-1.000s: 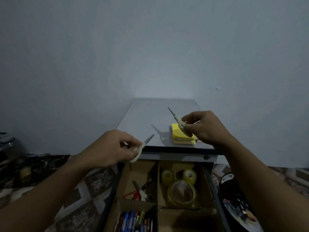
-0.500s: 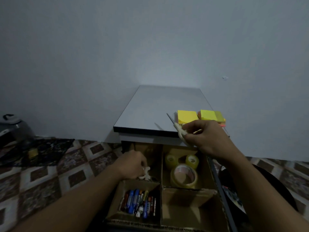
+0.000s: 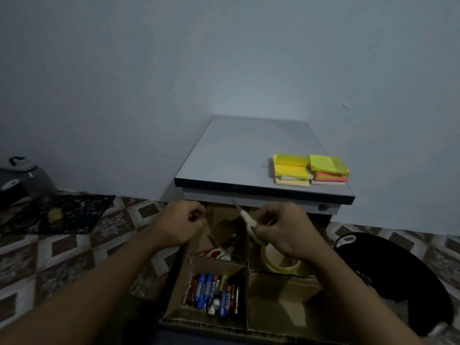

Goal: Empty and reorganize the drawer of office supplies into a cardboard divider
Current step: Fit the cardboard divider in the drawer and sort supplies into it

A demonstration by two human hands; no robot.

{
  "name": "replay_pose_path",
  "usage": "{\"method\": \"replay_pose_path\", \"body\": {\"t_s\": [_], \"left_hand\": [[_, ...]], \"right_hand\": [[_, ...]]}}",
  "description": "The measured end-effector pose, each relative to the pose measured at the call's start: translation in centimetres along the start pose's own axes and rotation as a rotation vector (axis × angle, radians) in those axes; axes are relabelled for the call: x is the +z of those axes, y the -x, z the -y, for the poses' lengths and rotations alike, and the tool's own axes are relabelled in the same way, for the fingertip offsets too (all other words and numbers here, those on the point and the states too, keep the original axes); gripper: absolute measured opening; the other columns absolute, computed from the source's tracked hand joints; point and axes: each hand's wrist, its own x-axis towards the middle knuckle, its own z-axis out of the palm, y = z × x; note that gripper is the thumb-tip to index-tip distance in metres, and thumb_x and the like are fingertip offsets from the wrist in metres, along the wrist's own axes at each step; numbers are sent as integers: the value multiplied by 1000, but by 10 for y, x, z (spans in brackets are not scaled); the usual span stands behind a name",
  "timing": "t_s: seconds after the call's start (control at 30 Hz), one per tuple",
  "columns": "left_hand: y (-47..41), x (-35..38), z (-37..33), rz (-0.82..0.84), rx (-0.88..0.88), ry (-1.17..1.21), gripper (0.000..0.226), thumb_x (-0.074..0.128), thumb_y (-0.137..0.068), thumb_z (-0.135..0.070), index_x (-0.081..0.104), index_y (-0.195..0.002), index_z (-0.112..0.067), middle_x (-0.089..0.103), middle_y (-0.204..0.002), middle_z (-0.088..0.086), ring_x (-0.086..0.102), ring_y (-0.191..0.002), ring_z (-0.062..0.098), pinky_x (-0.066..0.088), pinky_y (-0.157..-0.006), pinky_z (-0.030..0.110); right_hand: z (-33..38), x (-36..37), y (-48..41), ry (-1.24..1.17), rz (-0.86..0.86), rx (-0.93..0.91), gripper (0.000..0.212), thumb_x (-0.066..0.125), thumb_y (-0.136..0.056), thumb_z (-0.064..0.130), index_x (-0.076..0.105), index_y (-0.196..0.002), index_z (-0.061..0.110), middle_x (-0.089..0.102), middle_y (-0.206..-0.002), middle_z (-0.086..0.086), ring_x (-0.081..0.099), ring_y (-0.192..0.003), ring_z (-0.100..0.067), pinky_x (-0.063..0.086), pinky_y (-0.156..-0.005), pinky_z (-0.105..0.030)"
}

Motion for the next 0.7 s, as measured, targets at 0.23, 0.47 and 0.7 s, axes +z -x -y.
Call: {"method": "replay_pose_path", "body": {"t_s": [0.23, 0.47, 0.7], "left_hand": [[10, -21, 30, -82, -83, 88, 29, 69, -92, -24, 68, -120, -14, 69, -100, -5, 64, -92, 8, 53, -94, 32], [12, -14, 27, 0, -93, 96, 30, 69, -92, -31, 67, -119, -18, 65, -103, -6, 62, -95, 7, 53, -91, 29], [12, -15, 22, 32, -107, 98, 29, 68, -92, -32, 66, -118, -20, 64, -100, -6, 61, -91, 7, 54, -86, 28]], "right_hand": [[1, 72, -35, 210, 100, 83, 14, 72, -85, 37, 67, -84, 24, 68, -78, 4, 67, -68, -10, 60, -63, -33], [5, 101, -47, 441, 223, 101, 18, 63, -90, 31, 58, -98, 16, 62, -98, -4, 62, -92, -23, 47, -97, -49], [0, 102, -44, 487, 254, 85, 18, 57, -90, 32, 61, -101, 17, 64, -101, -5, 61, -97, -26, 33, -107, -55]]}}
